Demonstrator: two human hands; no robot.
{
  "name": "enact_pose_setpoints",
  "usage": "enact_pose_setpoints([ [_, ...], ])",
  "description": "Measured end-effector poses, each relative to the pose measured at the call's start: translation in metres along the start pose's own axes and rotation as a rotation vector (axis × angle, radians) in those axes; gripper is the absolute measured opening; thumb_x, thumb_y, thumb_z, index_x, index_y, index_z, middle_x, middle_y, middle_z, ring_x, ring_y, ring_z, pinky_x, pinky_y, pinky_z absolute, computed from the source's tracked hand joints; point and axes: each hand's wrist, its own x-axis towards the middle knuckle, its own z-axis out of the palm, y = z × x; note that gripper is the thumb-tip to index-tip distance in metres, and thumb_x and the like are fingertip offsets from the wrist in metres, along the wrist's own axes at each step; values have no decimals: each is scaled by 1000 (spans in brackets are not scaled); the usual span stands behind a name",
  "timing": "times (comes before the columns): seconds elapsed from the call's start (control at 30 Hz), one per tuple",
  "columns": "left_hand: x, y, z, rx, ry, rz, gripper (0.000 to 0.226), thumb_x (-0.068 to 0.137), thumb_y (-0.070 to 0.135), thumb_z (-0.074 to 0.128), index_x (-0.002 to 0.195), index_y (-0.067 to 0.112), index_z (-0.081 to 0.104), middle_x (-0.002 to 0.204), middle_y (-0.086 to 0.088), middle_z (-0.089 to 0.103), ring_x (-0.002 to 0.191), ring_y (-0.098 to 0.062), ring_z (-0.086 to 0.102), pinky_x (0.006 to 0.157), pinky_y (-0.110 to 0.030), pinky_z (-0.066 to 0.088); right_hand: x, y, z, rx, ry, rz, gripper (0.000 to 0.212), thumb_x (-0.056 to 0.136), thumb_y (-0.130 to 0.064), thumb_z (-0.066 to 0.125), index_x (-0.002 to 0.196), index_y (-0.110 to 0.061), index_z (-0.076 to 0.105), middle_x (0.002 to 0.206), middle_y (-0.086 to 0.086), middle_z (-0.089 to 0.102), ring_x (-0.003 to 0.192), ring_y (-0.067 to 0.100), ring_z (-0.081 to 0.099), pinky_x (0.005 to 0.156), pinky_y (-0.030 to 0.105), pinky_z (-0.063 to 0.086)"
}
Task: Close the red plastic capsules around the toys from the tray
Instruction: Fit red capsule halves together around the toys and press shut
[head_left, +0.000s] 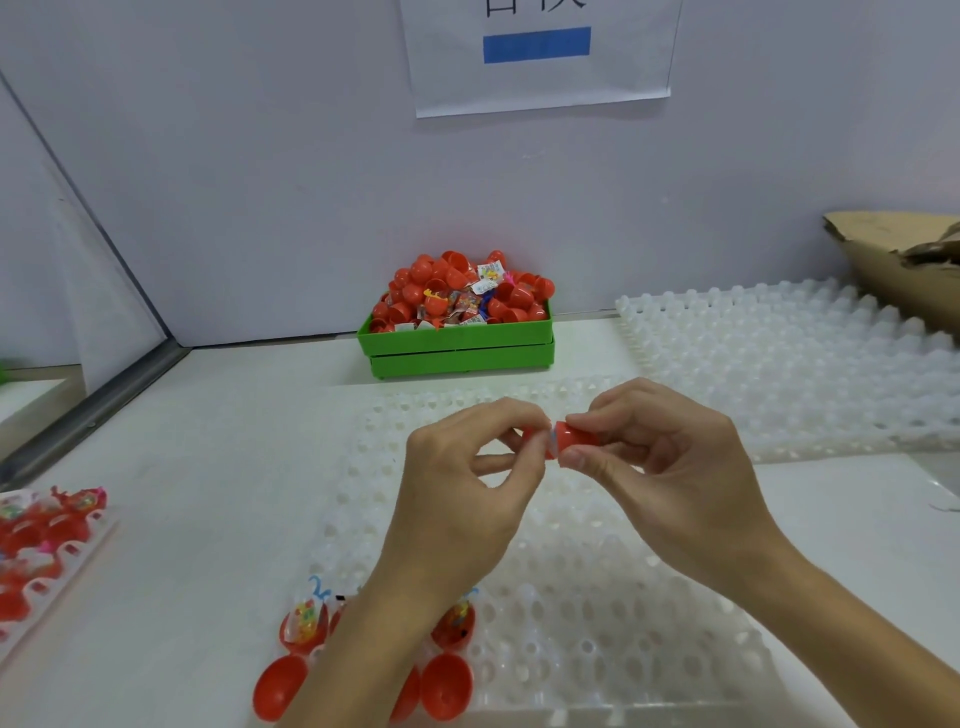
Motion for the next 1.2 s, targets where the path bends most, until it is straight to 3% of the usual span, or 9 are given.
enact_pose_setpoints([
  [0.13,2,3,-4,-124,-46,-195,19,85,6,72,77,24,70,77,11,68,77,-10,67,61,-12,52,-2,1,2,-42,-29,-25,19,73,-14,78,91,-7,75,86,4,64,80,22,72,74,31,61],
  [0.23,2,1,-4,-91,-83,-236,21,84,7,72,74,25,69,77,10,68,77,-12,68,68,-13,52,-3,1,3,-85,-43,-46,19,73,-12,78,90,-3,75,87,7,64,81,21,71,73,32,61],
  [0.33,2,0,-2,-136,-125,-319,18,85,8,70,77,23,71,79,4,68,76,-16,70,74,-27,59,-3,2,2,-132,-48,-69,18,74,-5,80,91,-2,75,88,7,64,81,19,71,73,31,61],
  [0.5,1,3,-1,-141,-79,-285,14,84,9,74,87,23,75,87,6,70,84,-10,69,67,-16,54,-1,0,1,-122,-13,-47,18,73,-14,78,91,-10,74,86,4,65,80,17,71,73,27,60],
  [0.63,0,4,-1,-232,-83,-262,29,82,11,78,106,24,71,95,8,71,94,-12,69,71,-19,57,1,-1,-1,-64,22,0,19,72,-17,78,87,-10,72,84,4,66,78,15,71,72,24,59],
  [0.93,0,3,4,-191,-35,-179,13,85,13,73,96,19,70,92,6,69,88,-18,68,71,-21,57,1,-6,-1,161,-7,127,24,68,-9,79,88,2,70,84,4,70,77,20,74,73,24,58],
  [1.07,-3,2,5,-146,-60,-136,17,84,11,69,97,22,69,94,9,67,96,-15,66,76,-18,56,1,-9,1,143,-10,127,24,68,-10,79,86,2,69,82,3,69,75,19,73,72,23,58],
  [1.2,-3,0,2,-246,-117,-156,28,83,8,70,106,23,71,101,6,69,105,-20,65,83,-24,57,2,-12,0,182,27,170,21,67,-11,77,84,-1,68,81,-1,71,75,17,73,72,21,57],
])
